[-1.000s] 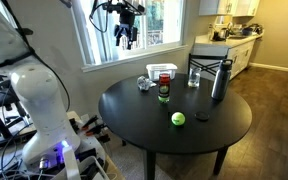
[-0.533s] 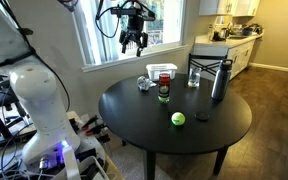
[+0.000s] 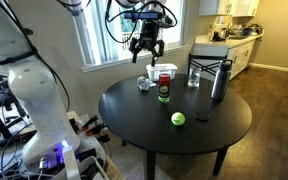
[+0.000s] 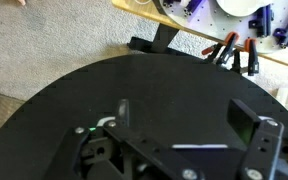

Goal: Put the green ball in the container

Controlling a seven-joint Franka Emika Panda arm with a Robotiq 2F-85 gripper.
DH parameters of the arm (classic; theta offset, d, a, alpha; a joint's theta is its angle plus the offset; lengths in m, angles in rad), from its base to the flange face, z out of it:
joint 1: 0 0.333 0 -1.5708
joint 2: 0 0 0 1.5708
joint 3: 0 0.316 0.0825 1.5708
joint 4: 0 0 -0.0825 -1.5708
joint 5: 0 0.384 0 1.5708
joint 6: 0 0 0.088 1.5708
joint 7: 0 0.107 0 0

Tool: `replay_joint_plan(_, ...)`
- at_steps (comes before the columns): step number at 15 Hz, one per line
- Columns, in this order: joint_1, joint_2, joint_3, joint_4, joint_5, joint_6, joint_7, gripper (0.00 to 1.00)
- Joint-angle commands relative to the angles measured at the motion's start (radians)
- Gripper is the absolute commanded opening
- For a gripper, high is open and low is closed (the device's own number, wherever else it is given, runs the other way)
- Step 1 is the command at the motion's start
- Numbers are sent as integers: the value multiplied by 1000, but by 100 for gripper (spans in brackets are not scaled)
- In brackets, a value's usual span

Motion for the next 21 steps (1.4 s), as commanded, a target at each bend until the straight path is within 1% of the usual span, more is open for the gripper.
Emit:
replay_joint_plan(1, -30, 58, -18, 13, -36, 22, -64, 100)
replay_joint_plan(7, -78, 146, -42, 63, -27, 1, -96, 100)
replay_joint_plan(8, -72, 114, -25, 30, -19, 12, -60, 100)
replay_joint_plan(18, -77, 124, -19, 35, -19, 12, -60, 100)
replay_joint_plan(19, -72, 111, -11, 19, -33, 10, -49, 100)
replay_joint_plan(21, -70, 82, -8, -38, -34, 78, -65, 100)
